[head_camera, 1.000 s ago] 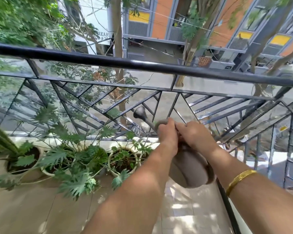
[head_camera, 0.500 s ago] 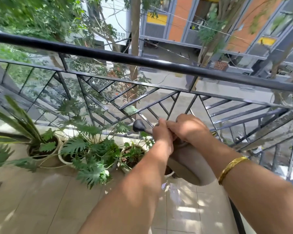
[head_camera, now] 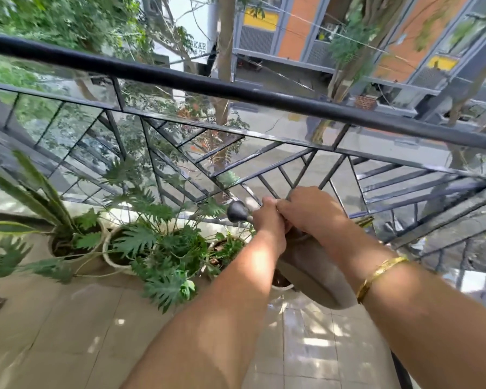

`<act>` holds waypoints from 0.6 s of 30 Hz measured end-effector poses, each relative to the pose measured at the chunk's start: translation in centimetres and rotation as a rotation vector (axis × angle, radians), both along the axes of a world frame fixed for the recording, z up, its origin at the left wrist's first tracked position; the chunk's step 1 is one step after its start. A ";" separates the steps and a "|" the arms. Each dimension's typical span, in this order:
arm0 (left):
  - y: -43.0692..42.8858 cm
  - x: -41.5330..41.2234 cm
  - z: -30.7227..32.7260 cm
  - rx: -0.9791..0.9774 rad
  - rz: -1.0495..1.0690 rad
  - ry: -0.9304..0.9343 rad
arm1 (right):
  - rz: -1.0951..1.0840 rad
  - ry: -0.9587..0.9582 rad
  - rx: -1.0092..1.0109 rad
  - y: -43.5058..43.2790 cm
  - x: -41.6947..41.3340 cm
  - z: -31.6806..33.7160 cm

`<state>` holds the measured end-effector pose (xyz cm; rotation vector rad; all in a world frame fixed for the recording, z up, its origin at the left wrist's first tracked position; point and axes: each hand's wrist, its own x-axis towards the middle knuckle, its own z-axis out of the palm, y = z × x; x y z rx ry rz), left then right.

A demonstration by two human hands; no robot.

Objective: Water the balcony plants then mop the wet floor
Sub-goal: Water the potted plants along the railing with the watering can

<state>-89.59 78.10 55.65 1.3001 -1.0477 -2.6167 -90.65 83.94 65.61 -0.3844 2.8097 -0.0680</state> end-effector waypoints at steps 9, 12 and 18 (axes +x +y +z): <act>-2.8 0.1 -0.2 0.033 -0.011 -0.018 | 0.005 0.036 0.025 -2.7 0.3 -0.1; -4.3 0.0 -0.7 0.025 -0.095 -0.006 | 0.006 0.039 0.010 -3.9 0.3 0.1; -6.7 -0.4 0.7 -0.017 -0.064 0.028 | -0.056 0.027 0.012 -6.0 0.0 1.4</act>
